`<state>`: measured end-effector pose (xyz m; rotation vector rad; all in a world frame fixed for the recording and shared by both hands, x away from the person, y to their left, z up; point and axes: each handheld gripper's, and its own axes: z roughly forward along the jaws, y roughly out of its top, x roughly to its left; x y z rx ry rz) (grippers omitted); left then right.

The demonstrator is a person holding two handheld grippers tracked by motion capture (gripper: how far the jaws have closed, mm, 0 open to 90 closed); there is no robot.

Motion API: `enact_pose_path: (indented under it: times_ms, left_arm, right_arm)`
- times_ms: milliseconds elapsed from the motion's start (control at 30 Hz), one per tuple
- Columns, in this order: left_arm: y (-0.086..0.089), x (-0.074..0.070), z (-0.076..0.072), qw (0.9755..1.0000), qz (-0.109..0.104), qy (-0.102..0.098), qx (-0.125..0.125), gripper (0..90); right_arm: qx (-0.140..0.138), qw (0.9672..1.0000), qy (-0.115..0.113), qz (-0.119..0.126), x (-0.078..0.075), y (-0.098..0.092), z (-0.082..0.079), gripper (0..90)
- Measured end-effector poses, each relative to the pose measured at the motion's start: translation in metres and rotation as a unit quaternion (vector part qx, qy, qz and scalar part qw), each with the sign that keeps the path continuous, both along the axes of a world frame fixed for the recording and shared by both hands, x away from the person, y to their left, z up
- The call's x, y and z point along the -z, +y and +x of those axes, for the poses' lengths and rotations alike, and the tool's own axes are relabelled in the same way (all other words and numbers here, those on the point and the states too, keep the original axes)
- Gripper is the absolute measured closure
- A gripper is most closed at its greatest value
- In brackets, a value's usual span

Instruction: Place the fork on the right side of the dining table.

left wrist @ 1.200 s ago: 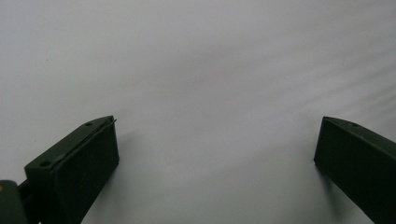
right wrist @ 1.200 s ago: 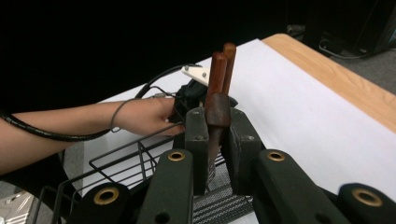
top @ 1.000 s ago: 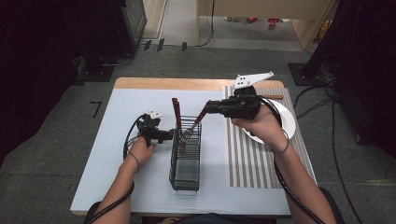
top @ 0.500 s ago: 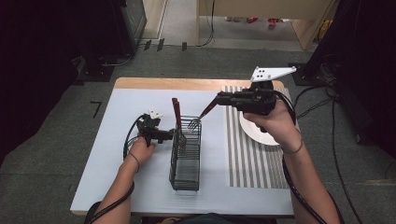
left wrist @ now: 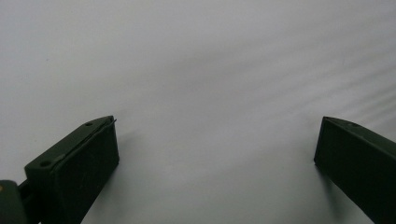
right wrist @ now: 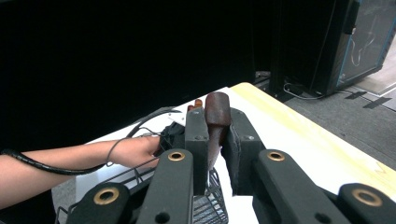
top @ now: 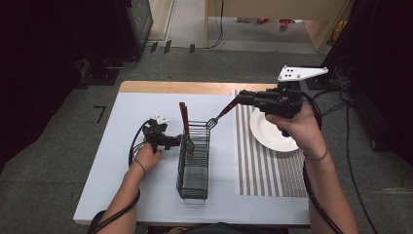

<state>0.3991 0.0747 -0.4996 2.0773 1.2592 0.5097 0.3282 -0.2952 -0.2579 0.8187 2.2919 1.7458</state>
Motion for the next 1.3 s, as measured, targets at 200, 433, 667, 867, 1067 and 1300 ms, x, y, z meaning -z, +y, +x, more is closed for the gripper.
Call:
enact_pose_path:
  times_ms: [200,433,667,867,1067,1300]
  left_arm:
    - [0.000,0.000,0.000,1.0000,0.000,0.001,0.000,0.0]
    - [0.000,0.000,0.000,1.0000,0.000,0.000,0.000,0.0]
    - [0.000,0.000,0.000,1.0000,0.000,0.000,0.000,0.0]
    - [0.000,0.000,0.000,1.0000,0.000,0.000,0.000,0.0]
    - [0.000,0.000,0.000,1.0000,0.000,0.000,0.000,0.0]
    - [0.000,0.000,0.000,1.0000,0.000,0.000,0.000,0.0]
  right_arm:
    - [0.011,0.9999,0.001,0.005,0.000,-0.009,-0.001,81.2]
    - [0.028,0.9996,0.008,-0.001,0.004,-0.021,-0.003,81.2]
    - [0.036,0.9989,0.022,-0.018,0.014,-0.025,-0.007,81.2]
    - [0.043,0.9982,0.031,-0.028,0.022,-0.030,-0.008,81.2]
    - [0.045,0.9975,0.039,-0.038,0.033,-0.030,-0.010,81.2]
    - [0.051,0.9964,0.047,-0.047,0.044,-0.033,-0.012,81.2]
